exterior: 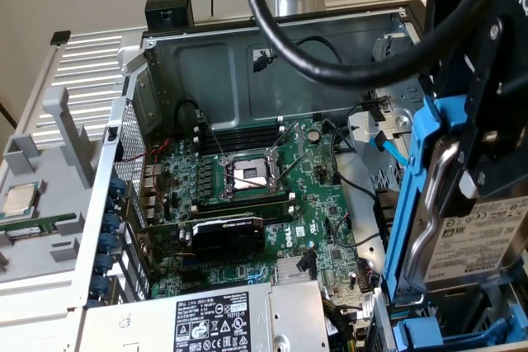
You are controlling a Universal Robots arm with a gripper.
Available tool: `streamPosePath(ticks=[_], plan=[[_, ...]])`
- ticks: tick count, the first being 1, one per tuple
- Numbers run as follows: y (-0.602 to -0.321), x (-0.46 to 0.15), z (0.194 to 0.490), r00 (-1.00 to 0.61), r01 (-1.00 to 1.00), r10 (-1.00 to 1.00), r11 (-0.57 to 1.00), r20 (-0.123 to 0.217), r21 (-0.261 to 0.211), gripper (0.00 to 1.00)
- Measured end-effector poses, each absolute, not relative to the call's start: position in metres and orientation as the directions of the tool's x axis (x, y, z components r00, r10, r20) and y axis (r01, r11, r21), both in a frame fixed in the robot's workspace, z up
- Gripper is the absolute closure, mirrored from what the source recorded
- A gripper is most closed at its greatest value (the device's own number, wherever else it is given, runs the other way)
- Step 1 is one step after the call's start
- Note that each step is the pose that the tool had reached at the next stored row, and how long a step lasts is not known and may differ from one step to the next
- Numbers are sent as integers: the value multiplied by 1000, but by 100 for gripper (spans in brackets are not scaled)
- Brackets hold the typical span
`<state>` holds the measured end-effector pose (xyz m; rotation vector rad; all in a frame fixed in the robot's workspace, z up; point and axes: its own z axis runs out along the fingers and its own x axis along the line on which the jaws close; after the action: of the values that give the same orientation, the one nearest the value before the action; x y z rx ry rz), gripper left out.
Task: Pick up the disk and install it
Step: 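Insert the disk into the insertion slot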
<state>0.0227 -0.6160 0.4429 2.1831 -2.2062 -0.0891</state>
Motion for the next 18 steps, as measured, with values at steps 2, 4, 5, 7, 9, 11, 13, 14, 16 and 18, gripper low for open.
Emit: streamPosePath(ticks=[2, 4, 5, 7, 9, 11, 13, 14, 16, 18], plan=[[-616, 23, 443, -11, -998, -1000, 10, -14, 67, 63], [-616, 23, 443, -11, -998, -1000, 10, -14, 68, 63], [-616, 24, 443, -11, -997, -1000, 10, -14, 71, 63], [-616, 26, 442, -11, -997, -1000, 10, -14, 78, 63], [-616, 29, 442, -11, -996, -1000, 10, -14, 84, 63], [-616, 30, 442, -11, -996, -1000, 10, -14, 89, 63], [-616, 30, 441, -12, -995, -1000, 10, -14, 95, 63], [-616, 30, 441, -12, -995, -1000, 10, -14, 99, 63], [-616, 31, 440, -12, -995, -1000, 10, -15, 103, 63], [-616, 33, 440, -11, -995, -1000, 10, -17, 103, 63]])
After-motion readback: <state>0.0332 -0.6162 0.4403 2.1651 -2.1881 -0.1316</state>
